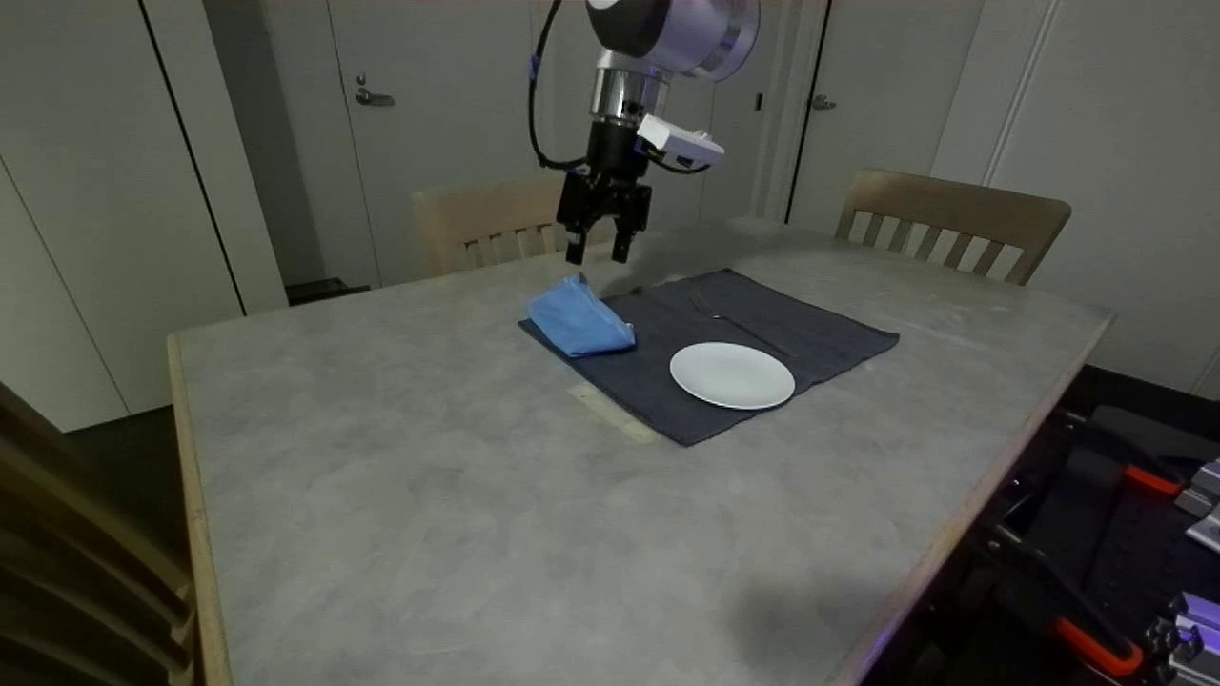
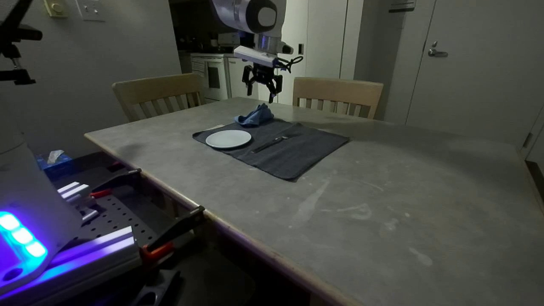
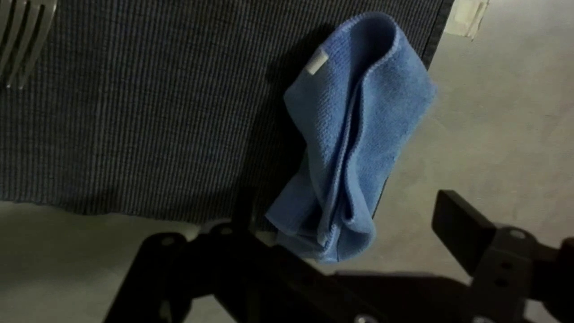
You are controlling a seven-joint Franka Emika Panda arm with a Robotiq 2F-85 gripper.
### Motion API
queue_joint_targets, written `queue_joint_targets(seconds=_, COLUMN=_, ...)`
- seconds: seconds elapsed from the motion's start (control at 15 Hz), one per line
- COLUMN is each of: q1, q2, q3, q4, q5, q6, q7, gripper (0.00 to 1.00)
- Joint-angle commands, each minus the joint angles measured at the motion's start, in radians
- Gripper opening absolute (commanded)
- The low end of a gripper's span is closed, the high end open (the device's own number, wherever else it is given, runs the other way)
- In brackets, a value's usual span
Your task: Take the cloth and wipe the plate
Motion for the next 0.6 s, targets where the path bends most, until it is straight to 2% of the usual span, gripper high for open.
queue_joint_targets(seconds=0.0, q1=-0.037, q2=0.080, q3=0.042, q4=0.068, q5=0.040, q6=-0.003, q7=-0.007, gripper=1.00)
queue_joint_targets(seconds=0.47, q1=-0.044, q2=0.176, q3=0.064, q4=0.126, q5=0.041, q6=-0.026, q7=-0.001, gripper=1.00)
queue_joint_targets(seconds=0.53, q1=-0.045, q2=0.184, q3=0.067, q4=0.131, q5=0.040, q6=-0.028, q7=-0.001, gripper=0.87)
